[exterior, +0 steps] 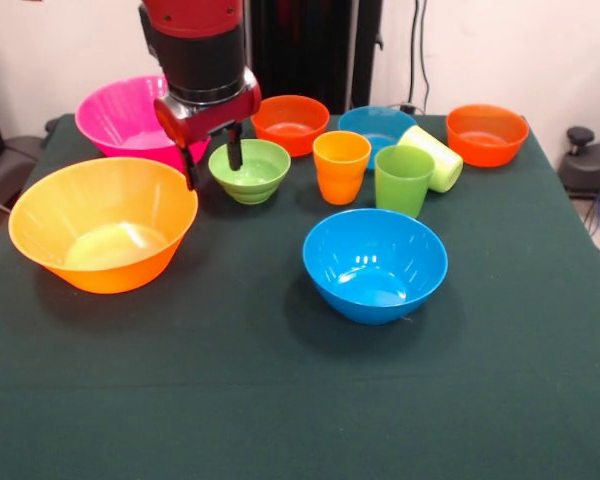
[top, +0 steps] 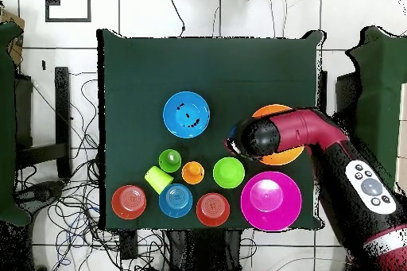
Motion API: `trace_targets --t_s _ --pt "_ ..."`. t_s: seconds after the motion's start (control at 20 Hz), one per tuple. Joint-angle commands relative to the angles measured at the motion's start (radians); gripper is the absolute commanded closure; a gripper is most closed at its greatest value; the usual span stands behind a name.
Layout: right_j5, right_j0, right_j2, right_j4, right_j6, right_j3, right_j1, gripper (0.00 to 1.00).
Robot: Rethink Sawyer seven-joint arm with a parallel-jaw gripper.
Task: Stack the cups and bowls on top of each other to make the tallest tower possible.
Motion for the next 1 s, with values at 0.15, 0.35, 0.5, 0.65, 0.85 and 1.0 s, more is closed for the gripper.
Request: trace_targets --t_s 0.15,0.35,0.5,0.65,0.85,1.0 --pt "-0.066 0.045 -0.029 -0.147 -0.206 -0.103 0.099 0.0" --pt "-0.041 0.03 -0.013 -0.141 -0.245 -0.113 0.1 0.0" --pt "-0.031 0.026 -0.006 -0.136 -0.251 -0.105 0.093 0.0" --pt "-0.033 0.023 -0.003 -0.137 -0.254 -0.106 0.097 0.0" --pt "-0.026 0.023 -0.001 -0.136 -0.262 -0.11 0.098 0.0" --pt "-0.021 0.023 -0.002 -0.137 -0.266 -0.114 0.099 0.0"
